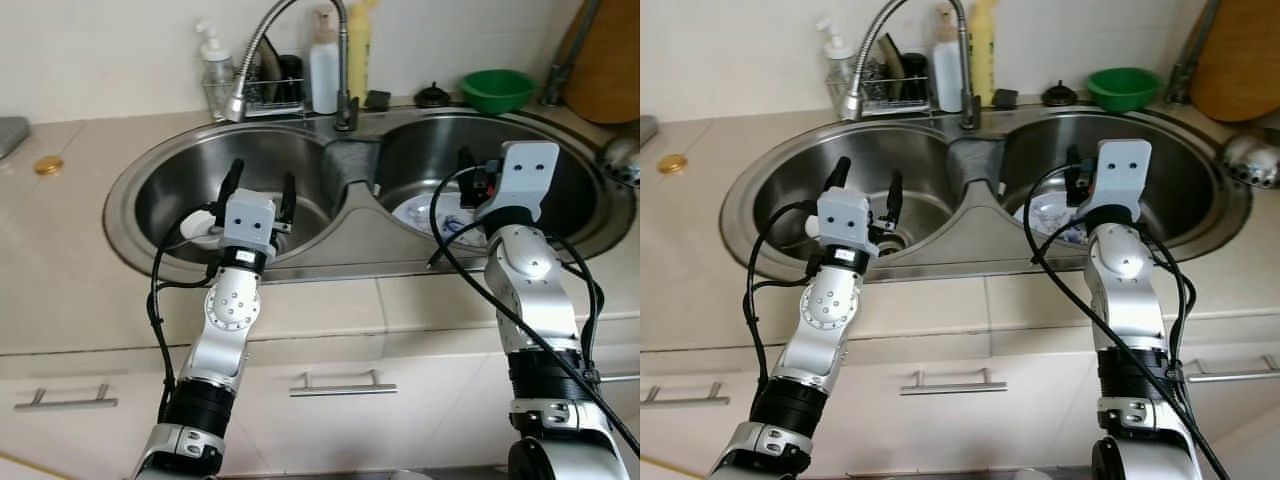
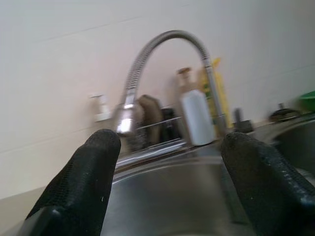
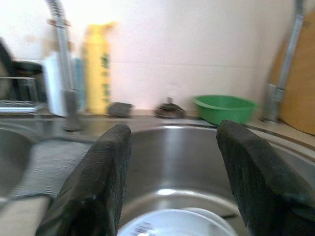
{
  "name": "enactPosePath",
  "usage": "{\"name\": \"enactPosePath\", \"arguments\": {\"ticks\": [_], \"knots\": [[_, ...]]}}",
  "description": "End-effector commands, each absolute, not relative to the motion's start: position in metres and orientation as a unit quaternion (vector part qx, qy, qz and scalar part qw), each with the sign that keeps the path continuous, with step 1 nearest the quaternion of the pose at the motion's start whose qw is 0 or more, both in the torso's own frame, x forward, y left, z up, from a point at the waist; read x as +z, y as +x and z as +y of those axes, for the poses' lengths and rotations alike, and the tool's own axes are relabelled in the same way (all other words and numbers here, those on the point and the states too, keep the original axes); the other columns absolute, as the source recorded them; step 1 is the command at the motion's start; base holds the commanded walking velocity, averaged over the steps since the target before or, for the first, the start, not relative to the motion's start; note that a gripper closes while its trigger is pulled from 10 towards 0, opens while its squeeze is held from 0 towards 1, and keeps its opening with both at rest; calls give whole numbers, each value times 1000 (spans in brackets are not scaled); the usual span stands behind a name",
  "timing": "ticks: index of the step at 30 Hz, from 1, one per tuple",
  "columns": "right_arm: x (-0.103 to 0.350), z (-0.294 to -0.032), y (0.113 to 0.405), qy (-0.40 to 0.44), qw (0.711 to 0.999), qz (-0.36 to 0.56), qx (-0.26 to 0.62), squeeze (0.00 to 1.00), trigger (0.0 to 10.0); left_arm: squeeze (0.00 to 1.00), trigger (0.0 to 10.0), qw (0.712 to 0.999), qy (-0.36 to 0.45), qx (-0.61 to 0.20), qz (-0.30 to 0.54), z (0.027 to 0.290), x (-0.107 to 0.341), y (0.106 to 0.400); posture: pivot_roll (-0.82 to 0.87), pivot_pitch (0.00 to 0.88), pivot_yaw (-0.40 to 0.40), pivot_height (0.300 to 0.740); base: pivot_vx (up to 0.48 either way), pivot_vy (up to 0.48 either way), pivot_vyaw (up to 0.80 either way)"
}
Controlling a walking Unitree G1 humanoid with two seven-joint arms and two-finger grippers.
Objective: Kitchen organization
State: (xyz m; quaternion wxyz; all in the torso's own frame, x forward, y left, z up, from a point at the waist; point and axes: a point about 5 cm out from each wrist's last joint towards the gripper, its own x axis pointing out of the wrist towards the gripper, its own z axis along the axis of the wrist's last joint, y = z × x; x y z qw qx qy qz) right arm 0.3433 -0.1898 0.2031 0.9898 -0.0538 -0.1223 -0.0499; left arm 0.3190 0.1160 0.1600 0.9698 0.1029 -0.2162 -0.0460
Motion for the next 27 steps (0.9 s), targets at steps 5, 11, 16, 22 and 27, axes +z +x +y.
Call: {"name": "enactPosePath", "arguments": {"ticks": [5,11,16,22,27], "knots": [[216,-179,338,-62,982,-172,-38,0,10000,0,10000,969,103,-44,-222,120,165,320,-161,0,36,740,0,480,0],[216,-176,338,-77,980,-180,-37,0,10000,0,10000,968,104,-45,-223,120,165,319,-160,0,38,740,0,480,0],[217,-172,336,-79,978,-188,-35,0,10000,0,10000,965,105,-43,-235,121,167,318,-159,0,40,740,0,274,0],[217,-168,334,-79,976,-199,-35,0,10000,0,10000,964,120,-45,-235,120,167,318,-160,0,42,740,0,0,-557],[219,-165,333,-85,974,-208,-30,0,10000,0,10000,963,121,-51,-234,119,166,317,-160,0,43,740,0,-296,-800]]}}
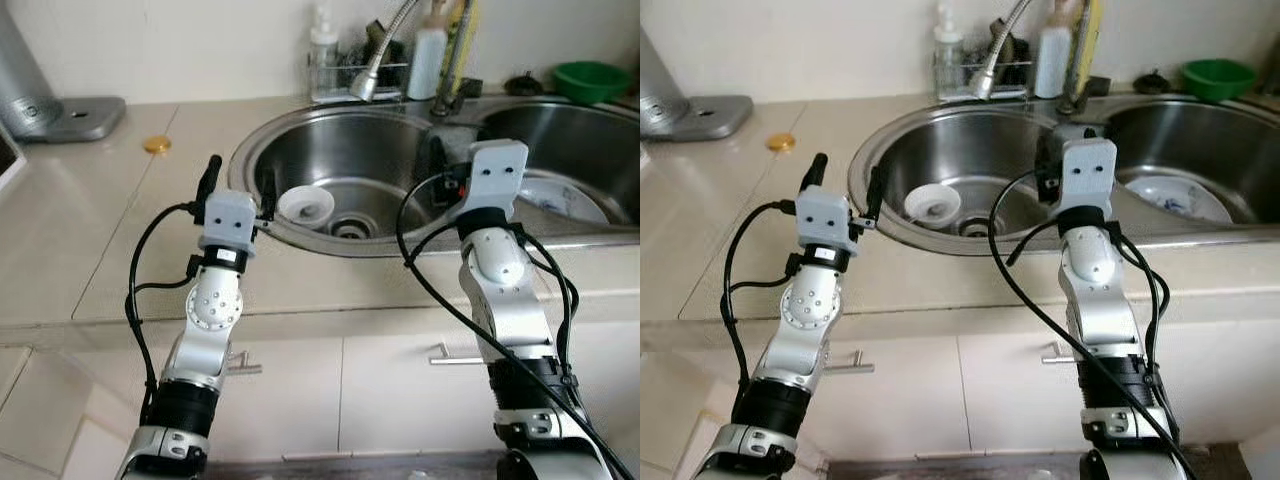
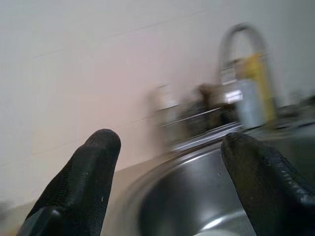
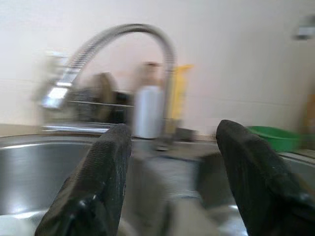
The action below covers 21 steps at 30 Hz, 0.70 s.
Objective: Kitchen organization
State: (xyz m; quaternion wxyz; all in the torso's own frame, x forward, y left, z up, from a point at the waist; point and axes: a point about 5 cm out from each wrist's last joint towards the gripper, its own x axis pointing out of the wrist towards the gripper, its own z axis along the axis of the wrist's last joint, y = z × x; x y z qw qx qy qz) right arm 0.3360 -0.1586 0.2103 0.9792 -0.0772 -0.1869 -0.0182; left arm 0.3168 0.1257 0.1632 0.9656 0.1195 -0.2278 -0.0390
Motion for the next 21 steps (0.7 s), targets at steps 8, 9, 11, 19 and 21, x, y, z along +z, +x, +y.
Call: {"name": "enactPosePath", "arguments": {"ticks": [8,9,11,19,21], "knots": [[222,-163,332,-83,971,-222,-25,0,10000,0,10000,962,113,-49,-244,119,169,316,-159,0,43,740,0,-180,-800],[222,-162,331,-83,970,-226,-23,0,10000,0,10000,961,113,-49,-246,119,169,316,-160,0,42,740,0,0,-800],[223,-162,331,-83,970,-228,-21,0,10000,0,10000,961,112,-50,-247,118,169,315,-159,0,42,740,0,0,-800],[221,-161,331,-82,970,-230,-17,0,10000,0,10000,963,106,-58,-241,116,168,316,-159,0,41,740,0,272,-800],[221,-161,331,-83,969,-231,-17,0,10000,0,10000,963,107,-59,-242,116,168,315,-159,0,41,740,0,480,-800]]}}
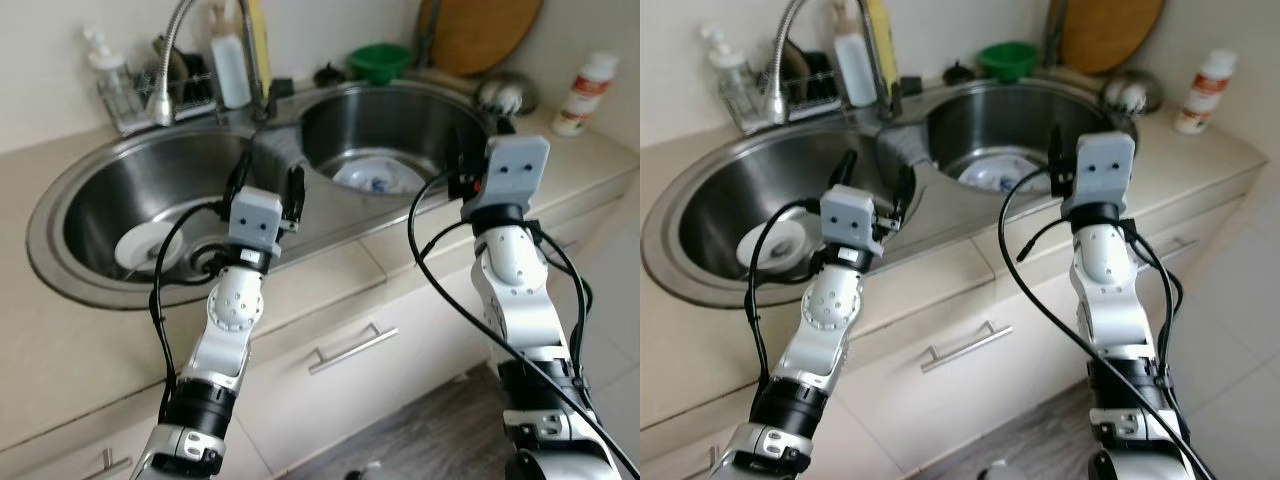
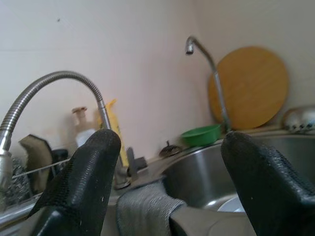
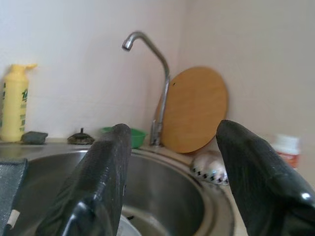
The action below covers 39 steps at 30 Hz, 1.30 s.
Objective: Kitchen organization
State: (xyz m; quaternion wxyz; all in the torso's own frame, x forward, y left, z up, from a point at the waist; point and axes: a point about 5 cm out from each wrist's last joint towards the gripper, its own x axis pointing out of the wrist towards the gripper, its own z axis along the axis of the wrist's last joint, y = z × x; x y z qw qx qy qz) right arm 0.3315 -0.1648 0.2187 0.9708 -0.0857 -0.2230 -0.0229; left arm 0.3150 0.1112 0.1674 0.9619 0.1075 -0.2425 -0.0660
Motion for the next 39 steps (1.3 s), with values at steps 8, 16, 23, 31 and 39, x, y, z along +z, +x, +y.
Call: {"name": "enactPosePath", "arguments": {"ticks": [8,16,23,31,39], "knots": [[220,-160,331,-84,969,-231,-15,0,10000,0,10000,962,105,-59,-244,116,167,315,-160,0,41,740,0,376,-800],[218,-159,331,-85,970,-229,-13,0,10000,0,10000,963,107,-60,-240,116,167,315,-157,0,42,740,0,0,-800],[218,-159,331,-86,970,-228,-14,0,10000,0,10000,962,115,-58,-240,116,166,315,-159,0,43,740,0,0,-800],[219,-159,332,-87,969,-229,-14,0,10000,0,10000,960,128,-66,-242,114,166,315,-159,0,43,740,0,-259,-800],[219,-160,332,-89,969,-231,-14,0,10000,0,10000,960,125,-66,-241,113,166,315,-159,0,43,740,0,-480,-800]]}}
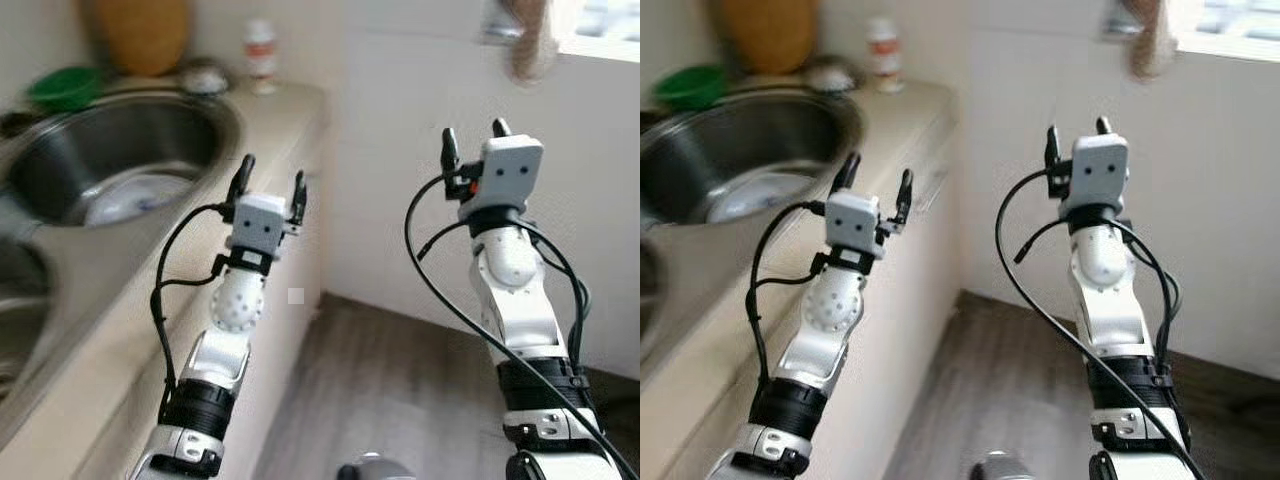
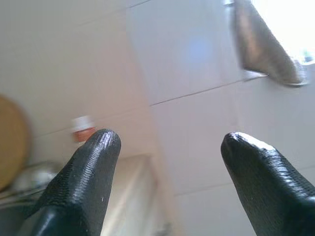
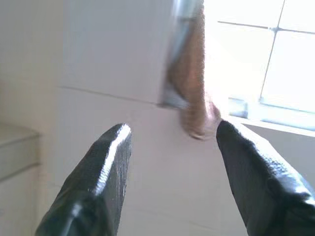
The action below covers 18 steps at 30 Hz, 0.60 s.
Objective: Kitchen organization
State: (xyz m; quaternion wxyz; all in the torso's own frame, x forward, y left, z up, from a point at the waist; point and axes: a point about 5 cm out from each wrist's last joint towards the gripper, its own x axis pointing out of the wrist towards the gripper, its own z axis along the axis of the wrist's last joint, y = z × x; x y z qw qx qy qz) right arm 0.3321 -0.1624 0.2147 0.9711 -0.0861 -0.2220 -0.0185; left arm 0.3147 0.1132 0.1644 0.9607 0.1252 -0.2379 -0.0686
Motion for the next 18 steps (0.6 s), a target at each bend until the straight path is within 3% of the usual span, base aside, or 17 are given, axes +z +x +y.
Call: {"name": "enactPosePath", "arguments": {"ticks": [1,7,18], "knots": [[219,-160,332,-89,969,-231,-14,0,10000,0,10000,960,124,-66,-241,113,166,315,-159,0,43,740,0,-480,-800],[219,-160,332,-91,969,-230,-14,0,10000,0,10000,961,124,-66,-240,113,166,315,-161,0,43,740,0,-480,-800],[218,-160,332,-94,969,-227,-13,0,10000,0,10000,962,122,-65,-237,113,164,315,-163,0,44,740,0,0,-800]]}}
